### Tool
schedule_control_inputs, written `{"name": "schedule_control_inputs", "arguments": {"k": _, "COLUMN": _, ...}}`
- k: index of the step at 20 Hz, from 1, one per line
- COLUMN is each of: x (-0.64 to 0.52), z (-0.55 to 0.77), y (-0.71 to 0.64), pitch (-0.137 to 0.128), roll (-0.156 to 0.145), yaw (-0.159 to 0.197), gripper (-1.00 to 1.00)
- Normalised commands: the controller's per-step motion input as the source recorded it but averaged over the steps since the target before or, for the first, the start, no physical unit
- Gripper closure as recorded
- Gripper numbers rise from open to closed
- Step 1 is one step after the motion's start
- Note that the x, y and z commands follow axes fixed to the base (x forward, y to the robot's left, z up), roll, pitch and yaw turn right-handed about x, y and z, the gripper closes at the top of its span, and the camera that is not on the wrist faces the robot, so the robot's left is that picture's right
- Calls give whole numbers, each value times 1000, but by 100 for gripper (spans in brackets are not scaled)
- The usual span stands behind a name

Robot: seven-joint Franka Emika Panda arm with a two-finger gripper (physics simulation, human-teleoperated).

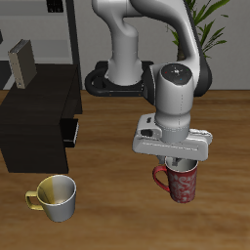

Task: Yellow book upright top shelf and black book top region shelf and red mug top shelf

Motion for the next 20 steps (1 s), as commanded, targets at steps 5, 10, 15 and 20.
{"name": "schedule_control_inputs", "arguments": {"k": 5, "x": -105, "z": 10, "y": 91, "pitch": -11, "roll": 39, "yaw": 7, "gripper": 100}}
{"name": "schedule_control_inputs", "arguments": {"k": 10, "x": -279, "z": 282, "y": 45, "pitch": -31, "roll": 38, "yaw": 5, "gripper": 100}}
{"name": "schedule_control_inputs", "arguments": {"k": 15, "x": -334, "z": 425, "y": -70, "pitch": -15, "roll": 29, "yaw": 35, "gripper": 100}}
{"name": "schedule_control_inputs", "arguments": {"k": 20, "x": -419, "z": 609, "y": -212, "pitch": -46, "roll": 34, "yaw": 45, "gripper": 100}}
